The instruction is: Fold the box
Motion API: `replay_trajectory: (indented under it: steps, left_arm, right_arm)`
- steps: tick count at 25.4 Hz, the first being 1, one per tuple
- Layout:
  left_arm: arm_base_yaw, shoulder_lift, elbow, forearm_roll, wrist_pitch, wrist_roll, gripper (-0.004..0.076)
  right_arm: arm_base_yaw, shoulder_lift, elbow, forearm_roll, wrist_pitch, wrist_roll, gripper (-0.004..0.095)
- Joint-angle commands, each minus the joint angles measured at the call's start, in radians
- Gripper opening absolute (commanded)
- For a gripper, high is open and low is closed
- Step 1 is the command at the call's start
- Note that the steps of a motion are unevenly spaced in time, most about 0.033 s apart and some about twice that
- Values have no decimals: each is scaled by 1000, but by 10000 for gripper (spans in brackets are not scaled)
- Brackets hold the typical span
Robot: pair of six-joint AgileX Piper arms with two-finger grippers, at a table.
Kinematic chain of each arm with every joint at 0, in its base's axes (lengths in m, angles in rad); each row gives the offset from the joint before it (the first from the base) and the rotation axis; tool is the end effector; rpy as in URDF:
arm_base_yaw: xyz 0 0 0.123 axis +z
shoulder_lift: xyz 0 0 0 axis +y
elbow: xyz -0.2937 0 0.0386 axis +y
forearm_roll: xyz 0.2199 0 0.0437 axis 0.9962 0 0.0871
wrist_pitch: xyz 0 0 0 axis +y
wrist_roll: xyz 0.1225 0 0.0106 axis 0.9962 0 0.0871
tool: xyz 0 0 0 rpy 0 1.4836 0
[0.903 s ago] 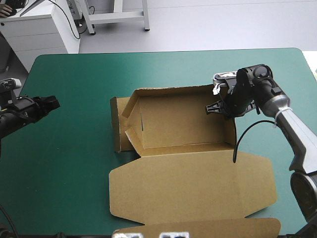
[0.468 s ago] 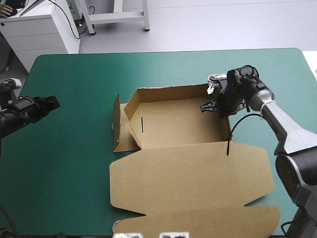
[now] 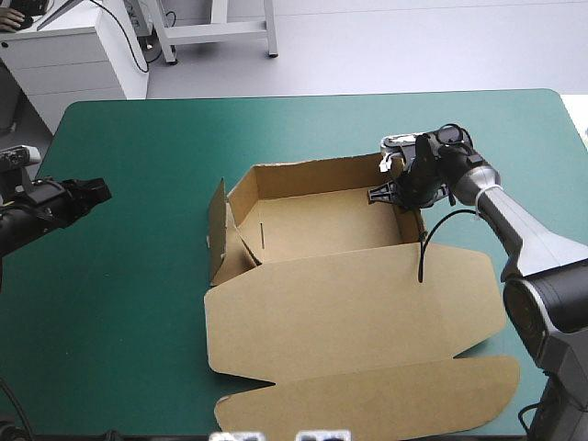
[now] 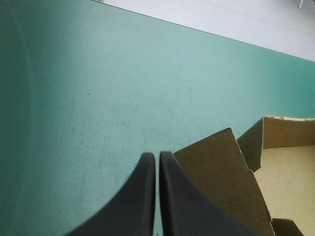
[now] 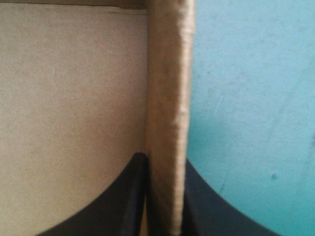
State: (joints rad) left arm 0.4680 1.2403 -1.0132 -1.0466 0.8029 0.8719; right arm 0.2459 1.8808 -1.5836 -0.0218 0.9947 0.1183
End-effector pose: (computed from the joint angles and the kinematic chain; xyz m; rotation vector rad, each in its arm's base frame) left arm 0.2520 0.0415 0.3506 -0.1201 2.0684 -0.4519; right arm 0.3820 0.0936 0.2535 -0.1888 2.7707 0.0651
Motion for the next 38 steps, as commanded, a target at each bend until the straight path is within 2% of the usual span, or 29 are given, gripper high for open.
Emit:
replay_trajectory:
  steps: [1, 5, 8, 12, 20, 22, 29, 31, 32, 33, 36, 37, 38]
  left_arm:
    - [2, -19, -28, -54, -13, 1, 8]
    - [2, -19, -28, -54, 2, 1, 8]
    - [0, -19, -28, -54, 2, 1, 8]
    - [0, -13, -28, -54, 2, 1, 8]
    - [0, 32, -28, -53, 5, 1, 8]
    - [0, 50, -28, -55, 32, 1, 8]
    - [0, 66, -28, -62, 31, 1, 8]
    - [0, 66, -28, -62, 31, 1, 8]
    - [0, 66, -28, -62, 31, 1, 8]
    - [0, 66, -28, -62, 31, 1, 8]
    - [0, 66, -28, -62, 22, 1, 8]
    - [0, 66, -28, -62, 22, 1, 8]
    - [0, 66, -28, -62, 26, 1, 8]
  right_arm:
    - [-8, -51, -25, -10, -30, -11, 375]
    - [-19, -52, -72, -18, -12, -11, 629]
    - [-19, -52, -157, -18, 74, -11, 697]
    - [-23, -52, -237, -23, 252, -11, 697]
    - [-26, -56, -176, 65, 256, -10, 697]
    - [-26, -54, -120, 62, 256, -22, 696]
    - [-26, -42, -59, 72, 256, -38, 697]
    - [-26, -42, -55, 74, 256, -38, 661]
    - [-26, -42, -55, 74, 256, -38, 588]
    - [-26, -42, -55, 95, 256, -38, 487]
    - [-26, -38, -55, 171, 256, -118, 84]
    - [-26, -34, -55, 171, 256, -118, -12]
    - [-26, -32, -55, 178, 256, -151, -13]
